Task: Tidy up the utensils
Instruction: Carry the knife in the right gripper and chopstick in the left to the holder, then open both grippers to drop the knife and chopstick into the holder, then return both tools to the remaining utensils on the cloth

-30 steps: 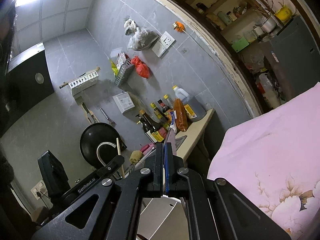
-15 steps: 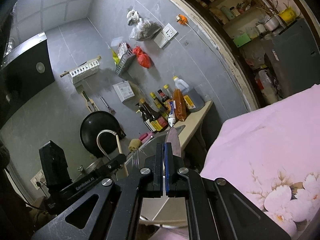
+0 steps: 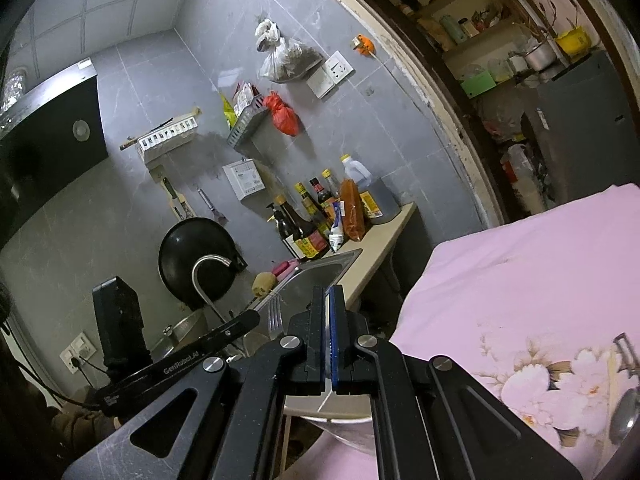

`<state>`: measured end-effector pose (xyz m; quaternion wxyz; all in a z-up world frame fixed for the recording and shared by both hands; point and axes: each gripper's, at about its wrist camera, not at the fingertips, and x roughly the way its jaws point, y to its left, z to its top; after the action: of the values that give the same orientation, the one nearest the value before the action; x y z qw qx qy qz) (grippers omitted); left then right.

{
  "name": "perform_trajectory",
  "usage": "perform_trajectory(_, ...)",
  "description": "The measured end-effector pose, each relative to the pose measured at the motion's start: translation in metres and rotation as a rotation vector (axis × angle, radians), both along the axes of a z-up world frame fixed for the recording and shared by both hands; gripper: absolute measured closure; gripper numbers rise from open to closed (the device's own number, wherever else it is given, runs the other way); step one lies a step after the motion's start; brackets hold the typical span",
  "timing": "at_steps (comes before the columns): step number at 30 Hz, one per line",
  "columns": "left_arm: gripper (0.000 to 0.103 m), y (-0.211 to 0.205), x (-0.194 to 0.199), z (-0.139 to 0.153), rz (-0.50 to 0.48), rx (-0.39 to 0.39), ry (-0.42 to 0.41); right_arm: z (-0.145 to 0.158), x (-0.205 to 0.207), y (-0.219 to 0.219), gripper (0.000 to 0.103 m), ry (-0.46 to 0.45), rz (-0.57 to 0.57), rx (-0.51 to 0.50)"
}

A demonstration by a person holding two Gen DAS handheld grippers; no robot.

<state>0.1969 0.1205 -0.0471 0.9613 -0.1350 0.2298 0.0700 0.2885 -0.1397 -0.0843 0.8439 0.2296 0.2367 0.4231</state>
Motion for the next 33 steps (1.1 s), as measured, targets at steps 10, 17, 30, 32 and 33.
perform_trajectory(10, 0.080, -0.022, -0.008, 0.016, -0.020, -0.008, -0.003, 0.029, -0.016, -0.050, 0.066, -0.028, -0.091, -0.042)
perform_trajectory(17, 0.047, -0.060, -0.010, 0.036, -0.031, -0.024, -0.062, 0.057, -0.028, -0.103, 0.045, -0.075, -0.216, -0.119)
perform_trajectory(30, 0.005, -0.157, 0.004, 0.050, -0.070, 0.047, -0.098, 0.082, -0.032, -0.195, 0.005, -0.125, -0.514, -0.405)
perform_trajectory(32, 0.004, -0.174, 0.006, 0.048, -0.080, 0.068, -0.097, 0.083, -0.032, -0.205, 0.005, -0.129, -0.533, -0.431)
perform_trajectory(33, 0.004, -0.181, 0.006, 0.046, -0.083, 0.072, -0.097, 0.084, -0.033, -0.210, 0.005, -0.134, -0.540, -0.447)
